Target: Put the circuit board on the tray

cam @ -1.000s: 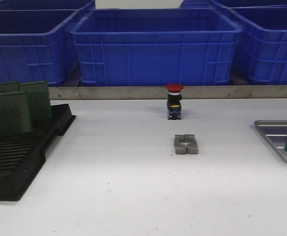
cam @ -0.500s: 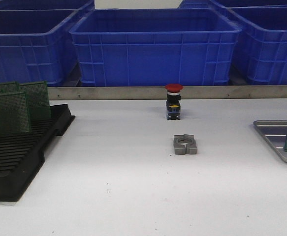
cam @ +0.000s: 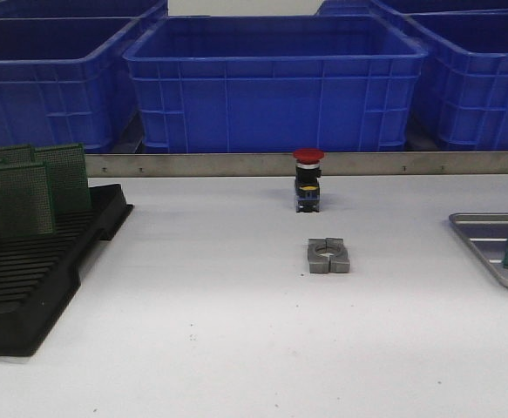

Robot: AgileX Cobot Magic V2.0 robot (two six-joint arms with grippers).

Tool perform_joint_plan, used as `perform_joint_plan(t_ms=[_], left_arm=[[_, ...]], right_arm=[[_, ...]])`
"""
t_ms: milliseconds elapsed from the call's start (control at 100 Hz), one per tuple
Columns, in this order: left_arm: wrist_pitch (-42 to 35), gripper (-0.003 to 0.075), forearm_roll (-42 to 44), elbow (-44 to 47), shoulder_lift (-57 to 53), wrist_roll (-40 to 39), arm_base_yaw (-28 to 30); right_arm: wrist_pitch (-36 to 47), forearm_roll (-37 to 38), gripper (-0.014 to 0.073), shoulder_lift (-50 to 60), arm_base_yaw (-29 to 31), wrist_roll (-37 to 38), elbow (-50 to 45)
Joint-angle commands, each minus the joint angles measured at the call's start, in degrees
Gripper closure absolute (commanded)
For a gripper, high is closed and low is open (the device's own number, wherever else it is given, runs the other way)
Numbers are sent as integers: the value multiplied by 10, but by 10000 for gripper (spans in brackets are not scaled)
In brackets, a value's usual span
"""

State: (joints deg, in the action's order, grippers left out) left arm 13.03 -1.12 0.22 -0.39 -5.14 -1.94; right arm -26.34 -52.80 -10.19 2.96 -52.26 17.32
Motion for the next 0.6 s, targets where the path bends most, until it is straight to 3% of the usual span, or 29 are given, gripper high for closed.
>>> perform_joint_plan(t_ms=[0,390,510,590], left_arm=[[-47,741,-5,11,-16,-6,-4],[-45,741,-5,11,-16,-6,-4],[-45,741,-5,11,-16,-6,-4],[-45,741,-5,11,-16,-6,-4]], right_arm=[[22,-14,653,-8,0,-5,15],[38,-14,653,-8,1,-5,14],[131,-2,653,-8,2,0,-3],[216,59,653,-8,2,62,-30]])
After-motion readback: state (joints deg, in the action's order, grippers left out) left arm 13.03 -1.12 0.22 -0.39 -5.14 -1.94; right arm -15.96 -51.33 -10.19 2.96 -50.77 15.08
